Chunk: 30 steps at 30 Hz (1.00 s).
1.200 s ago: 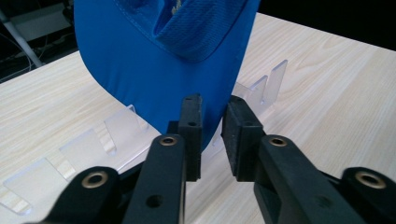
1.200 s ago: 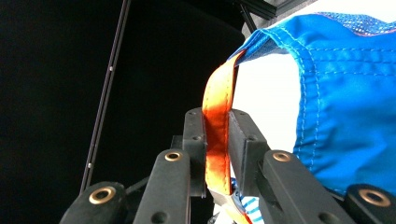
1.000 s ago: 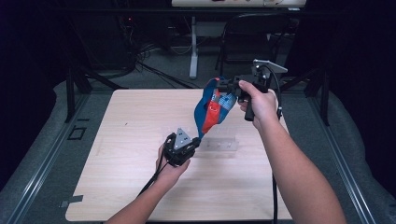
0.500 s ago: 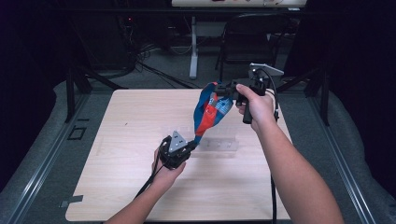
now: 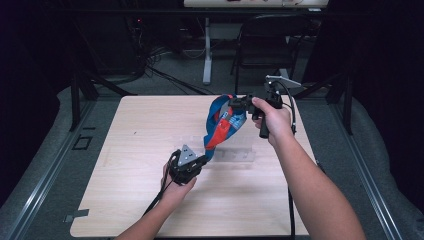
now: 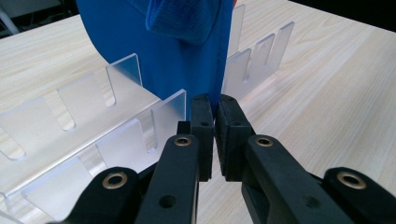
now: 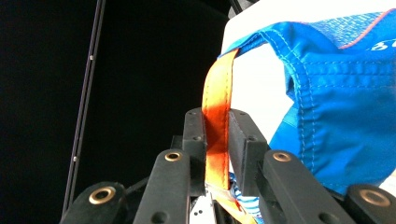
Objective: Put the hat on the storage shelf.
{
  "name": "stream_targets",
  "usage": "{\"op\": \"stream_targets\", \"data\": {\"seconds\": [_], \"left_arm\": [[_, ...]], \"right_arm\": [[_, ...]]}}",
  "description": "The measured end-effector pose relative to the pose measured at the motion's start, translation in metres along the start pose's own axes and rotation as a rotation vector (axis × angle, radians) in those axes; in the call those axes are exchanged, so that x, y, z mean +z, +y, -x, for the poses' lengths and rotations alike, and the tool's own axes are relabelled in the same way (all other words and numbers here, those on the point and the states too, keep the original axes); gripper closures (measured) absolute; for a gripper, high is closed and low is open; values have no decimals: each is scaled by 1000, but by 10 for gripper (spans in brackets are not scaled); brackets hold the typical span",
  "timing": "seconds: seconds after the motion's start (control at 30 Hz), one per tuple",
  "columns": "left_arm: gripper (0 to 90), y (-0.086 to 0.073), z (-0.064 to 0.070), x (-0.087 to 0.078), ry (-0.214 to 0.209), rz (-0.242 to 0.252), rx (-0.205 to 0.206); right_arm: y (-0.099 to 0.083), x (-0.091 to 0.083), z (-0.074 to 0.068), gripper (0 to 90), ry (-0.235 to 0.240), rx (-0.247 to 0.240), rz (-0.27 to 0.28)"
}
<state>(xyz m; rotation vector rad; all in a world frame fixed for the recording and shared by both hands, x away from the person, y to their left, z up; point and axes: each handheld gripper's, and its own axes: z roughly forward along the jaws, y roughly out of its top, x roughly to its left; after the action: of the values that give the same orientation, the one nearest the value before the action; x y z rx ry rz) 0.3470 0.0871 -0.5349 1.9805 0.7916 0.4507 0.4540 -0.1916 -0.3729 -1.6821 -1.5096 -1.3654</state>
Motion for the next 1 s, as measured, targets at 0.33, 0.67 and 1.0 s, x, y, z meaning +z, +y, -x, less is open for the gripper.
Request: {"op": "stream_targets", "data": {"seconds": [0.33, 0.67, 1.0], "left_arm": [[861, -3, -1, 1, 0, -12, -4], [849, -3, -1, 1, 1, -17, -5], [721, -7, -4, -2, 2, -20, -31]], "right_arm": [[0, 0, 7, 779, -1, 11, 0], [1, -2, 9, 779, -8, 8, 3], [1, -3, 11, 775, -13, 1, 5]]}}
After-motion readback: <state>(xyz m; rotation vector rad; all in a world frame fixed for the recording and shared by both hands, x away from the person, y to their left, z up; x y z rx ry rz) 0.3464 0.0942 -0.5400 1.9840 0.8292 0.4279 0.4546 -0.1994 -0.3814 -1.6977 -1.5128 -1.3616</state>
